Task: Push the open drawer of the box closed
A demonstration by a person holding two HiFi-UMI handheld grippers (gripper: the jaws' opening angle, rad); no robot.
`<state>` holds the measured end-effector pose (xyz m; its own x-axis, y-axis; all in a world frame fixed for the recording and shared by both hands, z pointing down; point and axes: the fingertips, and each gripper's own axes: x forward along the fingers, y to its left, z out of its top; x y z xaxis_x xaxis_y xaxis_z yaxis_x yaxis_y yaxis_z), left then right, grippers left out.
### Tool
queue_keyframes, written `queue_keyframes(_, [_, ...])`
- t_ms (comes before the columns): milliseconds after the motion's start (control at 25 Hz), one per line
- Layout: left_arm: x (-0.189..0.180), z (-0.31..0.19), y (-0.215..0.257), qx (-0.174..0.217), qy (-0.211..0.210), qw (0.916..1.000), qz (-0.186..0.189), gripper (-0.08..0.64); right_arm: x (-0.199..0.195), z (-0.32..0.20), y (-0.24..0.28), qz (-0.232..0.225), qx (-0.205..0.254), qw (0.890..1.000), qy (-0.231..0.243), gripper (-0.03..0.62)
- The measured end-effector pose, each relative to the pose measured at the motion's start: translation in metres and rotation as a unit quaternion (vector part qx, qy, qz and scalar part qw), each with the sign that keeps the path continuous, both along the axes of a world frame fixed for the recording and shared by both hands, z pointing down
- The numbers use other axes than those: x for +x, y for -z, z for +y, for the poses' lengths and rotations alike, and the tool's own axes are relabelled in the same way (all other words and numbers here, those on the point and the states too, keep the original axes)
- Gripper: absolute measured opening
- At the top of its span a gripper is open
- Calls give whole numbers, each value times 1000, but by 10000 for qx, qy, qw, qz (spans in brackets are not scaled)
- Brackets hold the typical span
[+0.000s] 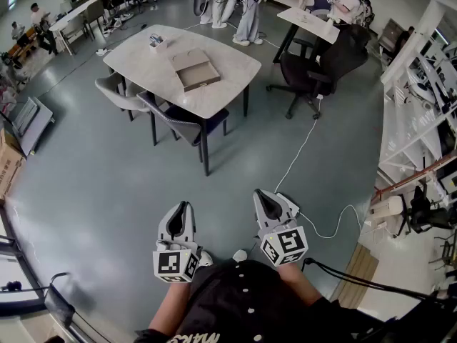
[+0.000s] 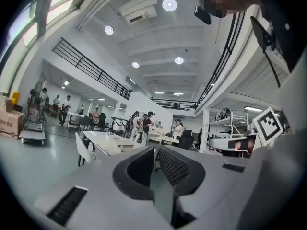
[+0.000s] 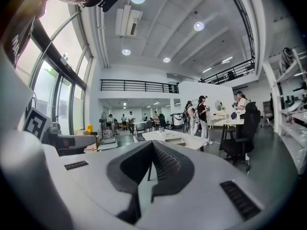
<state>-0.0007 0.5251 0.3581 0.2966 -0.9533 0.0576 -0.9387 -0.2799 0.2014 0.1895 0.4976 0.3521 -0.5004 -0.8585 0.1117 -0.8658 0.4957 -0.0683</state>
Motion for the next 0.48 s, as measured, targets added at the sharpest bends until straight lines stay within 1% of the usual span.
queue_keyframes(480, [-11,-6,1,-1,14,10000,15,41,-10,-6,1,29,-12,10000,-4,-5])
